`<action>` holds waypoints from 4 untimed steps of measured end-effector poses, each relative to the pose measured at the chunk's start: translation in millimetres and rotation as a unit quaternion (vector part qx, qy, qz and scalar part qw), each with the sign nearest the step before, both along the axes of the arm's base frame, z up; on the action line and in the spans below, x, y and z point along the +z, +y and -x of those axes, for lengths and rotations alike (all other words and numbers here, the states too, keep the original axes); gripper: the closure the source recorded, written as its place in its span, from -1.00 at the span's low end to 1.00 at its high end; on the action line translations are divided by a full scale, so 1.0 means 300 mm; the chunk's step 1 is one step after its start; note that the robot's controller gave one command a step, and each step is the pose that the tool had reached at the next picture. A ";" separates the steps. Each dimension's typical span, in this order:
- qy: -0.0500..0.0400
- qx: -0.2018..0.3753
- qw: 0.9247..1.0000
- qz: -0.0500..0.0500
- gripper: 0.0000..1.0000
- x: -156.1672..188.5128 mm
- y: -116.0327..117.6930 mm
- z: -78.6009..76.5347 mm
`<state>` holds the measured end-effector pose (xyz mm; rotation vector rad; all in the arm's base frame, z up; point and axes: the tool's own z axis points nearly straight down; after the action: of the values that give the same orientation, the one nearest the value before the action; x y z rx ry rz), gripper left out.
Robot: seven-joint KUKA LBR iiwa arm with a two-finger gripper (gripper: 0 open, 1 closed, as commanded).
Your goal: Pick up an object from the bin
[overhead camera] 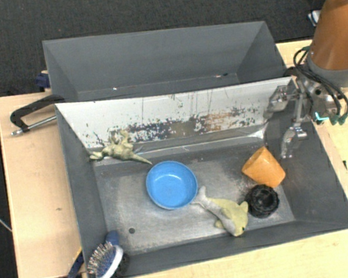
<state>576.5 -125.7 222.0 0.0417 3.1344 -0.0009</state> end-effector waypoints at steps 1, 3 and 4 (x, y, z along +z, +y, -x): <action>-0.002 0.156 0.988 0.001 -1.00 -0.452 0.142 0.101; -0.010 0.204 0.979 0.001 1.00 -0.474 0.027 0.243; -0.020 0.202 0.979 0.005 -1.00 -0.476 0.023 0.229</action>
Offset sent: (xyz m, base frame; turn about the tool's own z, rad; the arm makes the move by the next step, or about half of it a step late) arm -0.0364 0.0462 -0.1520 -0.3199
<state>507.7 -118.7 79.1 -0.5843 3.0395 -0.0124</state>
